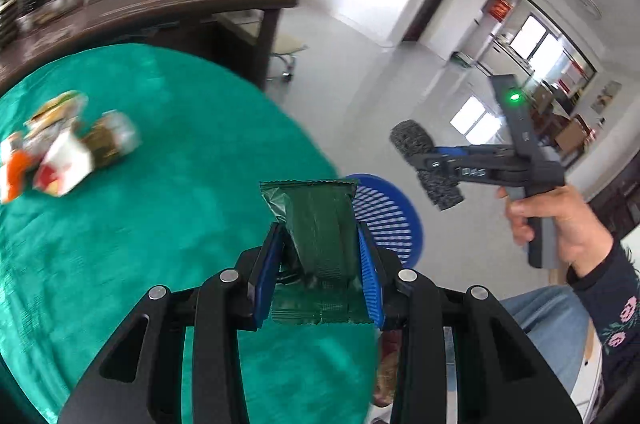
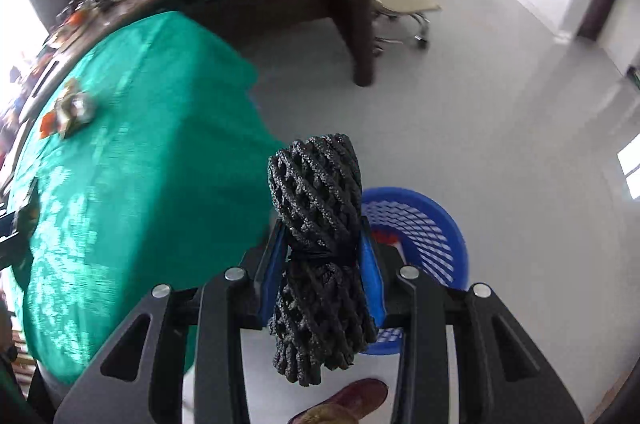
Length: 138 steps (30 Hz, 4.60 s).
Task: Collect trash
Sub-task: 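Carry the green pouch and mesh bag over the wastebasket and release both, then move both tools back over the table toward the remaining trash, then grasp the orange-white plastic bag with the left tool and lift it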
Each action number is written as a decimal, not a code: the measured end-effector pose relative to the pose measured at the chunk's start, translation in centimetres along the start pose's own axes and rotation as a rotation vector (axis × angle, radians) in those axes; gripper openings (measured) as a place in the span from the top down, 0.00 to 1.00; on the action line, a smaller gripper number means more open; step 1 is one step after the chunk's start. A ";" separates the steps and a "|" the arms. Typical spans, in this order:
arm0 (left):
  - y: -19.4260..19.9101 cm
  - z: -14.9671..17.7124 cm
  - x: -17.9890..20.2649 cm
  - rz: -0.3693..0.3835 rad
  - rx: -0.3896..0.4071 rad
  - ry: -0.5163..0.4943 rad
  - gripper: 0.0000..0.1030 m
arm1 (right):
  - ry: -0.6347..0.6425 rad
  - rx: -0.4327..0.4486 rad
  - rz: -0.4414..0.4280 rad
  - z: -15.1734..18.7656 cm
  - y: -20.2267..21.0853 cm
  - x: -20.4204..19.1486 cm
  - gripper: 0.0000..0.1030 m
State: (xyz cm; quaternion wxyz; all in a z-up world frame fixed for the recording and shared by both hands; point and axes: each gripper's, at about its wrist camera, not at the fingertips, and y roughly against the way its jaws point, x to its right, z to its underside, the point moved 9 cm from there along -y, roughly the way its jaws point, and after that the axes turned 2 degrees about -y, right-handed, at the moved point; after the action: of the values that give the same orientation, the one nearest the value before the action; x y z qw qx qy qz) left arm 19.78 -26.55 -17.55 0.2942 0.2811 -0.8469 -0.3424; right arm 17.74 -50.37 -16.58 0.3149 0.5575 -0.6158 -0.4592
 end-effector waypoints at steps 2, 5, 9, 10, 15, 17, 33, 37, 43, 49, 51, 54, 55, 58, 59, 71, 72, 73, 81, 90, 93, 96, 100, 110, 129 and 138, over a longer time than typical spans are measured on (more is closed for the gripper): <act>-2.3 -0.7 2.8 0.024 -0.020 -0.027 0.64 | -0.039 -0.004 0.011 1.1 -1.2 3.1 0.67; -5.8 -1.3 6.3 0.045 -0.053 -0.063 0.64 | -0.089 -0.021 0.014 2.0 -2.1 6.0 0.67; -11.2 -1.6 9.7 0.058 -0.099 -0.096 0.64 | -0.113 -0.011 0.018 2.3 -2.4 8.6 0.67; -12.3 -1.6 10.2 0.062 -0.107 -0.099 0.64 | -0.122 -0.012 0.018 2.3 -2.6 9.0 0.67; -18.2 -1.7 12.3 0.078 -0.145 -0.103 0.64 | -0.194 -0.019 -0.013 2.2 -3.4 10.5 0.67; -19.7 -1.4 12.4 0.078 -0.158 -0.106 0.64 | -0.213 -0.018 -0.025 2.5 -3.6 11.2 0.67; -24.6 -2.4 11.8 0.008 -0.136 -0.105 0.11 | -0.283 0.007 -0.071 2.4 -4.4 13.0 0.43; -21.1 -3.1 10.8 -0.042 -0.092 -0.114 0.08 | -0.259 0.060 -0.024 1.6 -3.0 12.4 0.21; -12.9 -2.0 7.3 -0.150 -0.022 -0.171 0.05 | -0.124 0.118 0.100 0.0 -1.2 9.2 0.11; -5.7 0.6 -0.8 -0.291 -0.005 -0.105 0.05 | 0.061 0.249 0.102 -1.7 2.0 1.2 0.11; -3.5 1.3 -3.6 -0.329 0.005 -0.066 0.05 | 0.110 0.295 0.082 -1.9 2.8 -2.3 0.10; -0.4 2.5 -7.7 -0.381 0.032 0.000 0.05 | 0.166 0.349 0.034 -1.8 3.7 -7.4 0.07; 0.4 2.9 -8.9 -0.395 0.038 0.018 0.05 | 0.190 0.366 0.018 -1.6 3.8 -9.4 0.06; 3.1 4.3 -12.1 -0.450 0.042 0.050 0.05 | 0.257 0.366 -0.033 -0.4 3.3 -15.2 0.06; 4.0 5.0 -13.4 -0.468 0.039 0.055 0.05 | 0.272 0.355 -0.057 0.0 2.9 -17.0 0.06; 9.0 11.6 -23.0 -0.550 0.009 0.208 0.05 | 0.462 0.173 -0.158 1.7 -4.2 -32.5 0.06; 9.1 11.7 -23.0 -0.552 0.006 0.201 0.05 | 0.464 0.160 -0.156 1.9 -4.7 -32.8 0.06; 9.0 11.8 -23.2 -0.557 -0.001 0.193 0.05 | 0.467 0.140 -0.152 2.0 -5.2 -33.0 0.05; 9.7 7.3 -25.2 -0.503 0.061 0.251 0.05 | 0.441 0.129 -0.165 2.4 -5.4 -32.8 0.04; 7.0 -2.1 -30.8 -0.415 0.106 0.416 0.05 | 0.442 0.128 -0.166 2.4 -5.4 -32.8 0.04; 5.2 -1.7 -31.4 -0.420 0.061 0.412 0.05 | 0.442 0.128 -0.166 2.4 -5.4 -32.8 0.05; 5.0 -1.3 -31.4 -0.388 0.069 0.409 0.31 | 0.442 0.128 -0.166 2.4 -5.4 -32.8 0.04; 5.8 -0.3 -31.1 -0.371 0.065 0.386 0.52 | 0.442 0.128 -0.166 2.4 -5.4 -32.8 0.04; 13.3 7.0 -26.9 -0.546 -0.013 0.171 0.53 | 0.442 0.128 -0.165 2.4 -5.4 -32.8 0.04; 11.2 11.9 -28.4 -0.612 0.011 0.276 0.04 | 0.442 0.128 -0.165 2.4 -5.4 -32.9 0.04; 11.2 11.9 -28.4 -0.612 0.012 0.276 0.04 | 0.396 0.160 -0.143 -2.1 -5.6 -30.6 0.05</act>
State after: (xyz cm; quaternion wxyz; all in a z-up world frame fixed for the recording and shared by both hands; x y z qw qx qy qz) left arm 27.50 4.43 -25.00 0.2881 0.5677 -0.6775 -0.3685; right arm 27.38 -20.76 -17.07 0.3512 0.7022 -0.5351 -0.3117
